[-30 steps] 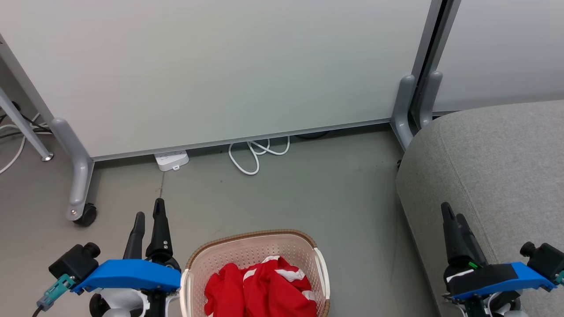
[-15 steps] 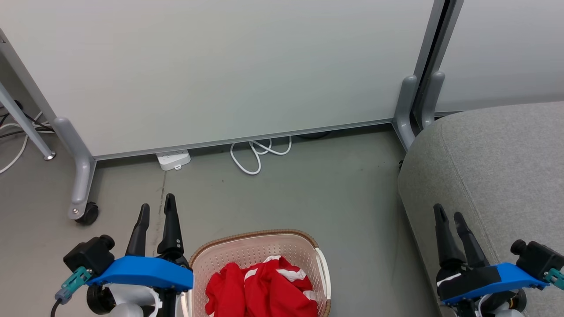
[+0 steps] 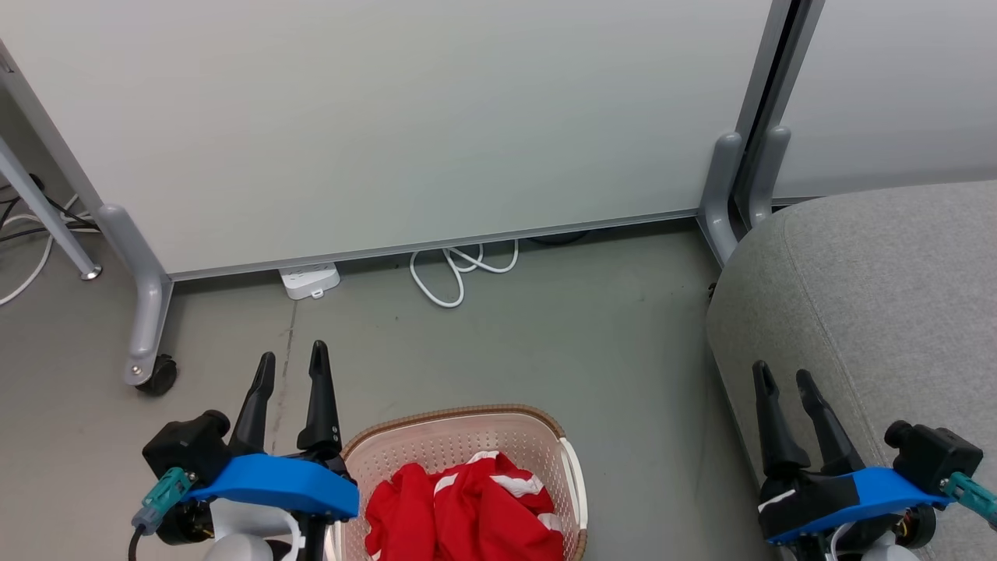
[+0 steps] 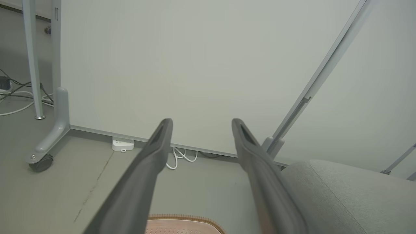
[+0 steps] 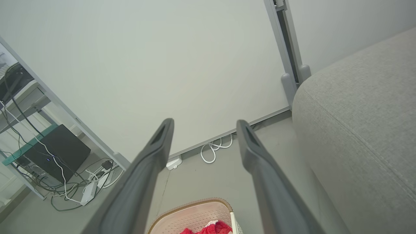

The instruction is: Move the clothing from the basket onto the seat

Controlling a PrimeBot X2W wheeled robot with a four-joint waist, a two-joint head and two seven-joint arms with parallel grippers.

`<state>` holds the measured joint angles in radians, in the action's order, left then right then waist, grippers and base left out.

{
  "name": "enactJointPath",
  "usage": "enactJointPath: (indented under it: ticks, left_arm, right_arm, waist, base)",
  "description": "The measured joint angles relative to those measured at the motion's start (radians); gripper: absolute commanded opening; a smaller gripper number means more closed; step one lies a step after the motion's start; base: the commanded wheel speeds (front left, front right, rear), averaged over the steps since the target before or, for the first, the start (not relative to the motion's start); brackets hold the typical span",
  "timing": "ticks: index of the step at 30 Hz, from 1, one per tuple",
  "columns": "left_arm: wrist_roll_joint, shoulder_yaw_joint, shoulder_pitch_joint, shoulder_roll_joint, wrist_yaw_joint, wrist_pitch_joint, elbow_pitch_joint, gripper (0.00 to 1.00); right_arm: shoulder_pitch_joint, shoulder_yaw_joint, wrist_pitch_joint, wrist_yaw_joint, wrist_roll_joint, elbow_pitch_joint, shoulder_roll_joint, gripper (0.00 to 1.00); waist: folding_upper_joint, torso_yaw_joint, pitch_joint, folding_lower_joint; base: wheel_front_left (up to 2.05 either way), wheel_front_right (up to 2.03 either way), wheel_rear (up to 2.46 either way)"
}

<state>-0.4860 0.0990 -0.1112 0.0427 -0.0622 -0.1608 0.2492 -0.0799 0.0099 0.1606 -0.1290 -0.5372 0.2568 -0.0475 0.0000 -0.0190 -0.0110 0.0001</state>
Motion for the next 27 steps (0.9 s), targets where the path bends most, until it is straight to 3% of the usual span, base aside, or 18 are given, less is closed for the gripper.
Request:
enactJointPath:
  ticks: [27]
  left_arm:
    - [0.231,0.044,-0.02,0.004,0.006,-0.061,0.03,1.0]
  right_arm:
    - [-0.017,0.026,0.061,0.0,0.231,0.023,-0.007,1.0]
  waist:
    - [0.0,-0.012,0.0,0.0]
  base:
    - [0.0,0.0,0.0]
